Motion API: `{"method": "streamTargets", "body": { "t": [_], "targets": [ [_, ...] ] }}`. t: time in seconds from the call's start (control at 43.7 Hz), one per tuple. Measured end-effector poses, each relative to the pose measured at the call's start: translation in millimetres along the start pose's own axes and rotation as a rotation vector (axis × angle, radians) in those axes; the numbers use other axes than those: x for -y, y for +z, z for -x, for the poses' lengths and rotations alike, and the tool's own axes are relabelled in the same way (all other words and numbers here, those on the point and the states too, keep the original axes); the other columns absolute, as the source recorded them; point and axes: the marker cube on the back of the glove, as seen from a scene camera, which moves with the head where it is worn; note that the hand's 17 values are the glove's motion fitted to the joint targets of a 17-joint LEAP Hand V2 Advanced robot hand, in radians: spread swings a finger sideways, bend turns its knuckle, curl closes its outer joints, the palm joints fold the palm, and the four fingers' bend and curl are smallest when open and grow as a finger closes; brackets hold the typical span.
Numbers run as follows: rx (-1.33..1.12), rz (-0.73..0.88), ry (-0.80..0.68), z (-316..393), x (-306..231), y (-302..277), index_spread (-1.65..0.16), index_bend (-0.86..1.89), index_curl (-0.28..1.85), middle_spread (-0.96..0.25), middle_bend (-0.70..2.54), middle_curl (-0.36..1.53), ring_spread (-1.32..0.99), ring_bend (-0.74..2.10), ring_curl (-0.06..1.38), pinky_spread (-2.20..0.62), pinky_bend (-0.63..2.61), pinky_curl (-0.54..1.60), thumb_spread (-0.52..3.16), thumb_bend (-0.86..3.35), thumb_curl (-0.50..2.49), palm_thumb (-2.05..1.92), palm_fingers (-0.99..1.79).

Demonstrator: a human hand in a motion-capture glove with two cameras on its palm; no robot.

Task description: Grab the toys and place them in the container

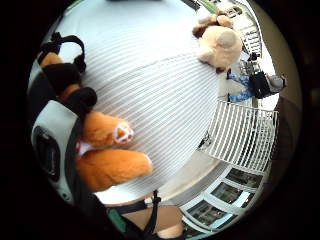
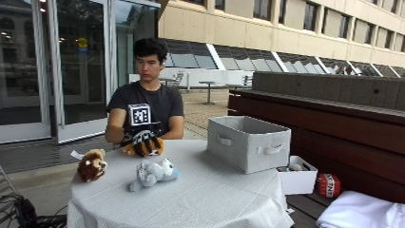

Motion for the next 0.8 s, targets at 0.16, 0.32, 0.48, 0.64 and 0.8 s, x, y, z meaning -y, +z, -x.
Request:
{"method": "streamTargets", "body": {
  "t": [0.16, 0.32, 0.48, 0.64, 0.8],
  "targets": [
    [-0.018, -0.002, -0.001, -5, 24, -11, -0.28, 0.31, 0.46, -0.21, 0.65, 0.34, -0.36, 1.07, 0.39, -0.44, 0.85, 0.3, 1.02, 0.46, 0.65, 0.95, 1.24],
    [-0.033, -0.055, 0.036, 0, 48, -50, -0.27, 0.3, 0.49, -0.26, 0.7, 0.38, -0.39, 1.1, 0.4, -0.45, 0.8, 0.31, 0.84, 0.41, 0.71, 0.91, 1.19],
    [-0.062, -0.133, 0.052, 20, 66, -119, -0.32, 0.17, 0.5, -0.32, 0.53, 0.35, -0.4, 1.05, 0.39, -0.46, 0.92, 0.35, 0.79, 0.25, 0.72, 0.71, 0.93],
    [-0.093, -0.255, -0.062, 52, 91, -190, -0.36, 0.12, 0.46, -0.36, 0.46, 0.35, -0.41, 1.0, 0.38, -0.45, 0.98, 0.37, 0.79, 0.21, 0.75, 0.67, 0.86],
    [-0.095, -0.279, -0.08, 105, 102, -233, -0.39, 0.12, 0.44, -0.38, 0.43, 0.36, -0.41, 0.99, 0.37, -0.43, 1.0, 0.37, 0.81, 0.19, 0.78, 0.67, 0.84]
  ]
}}
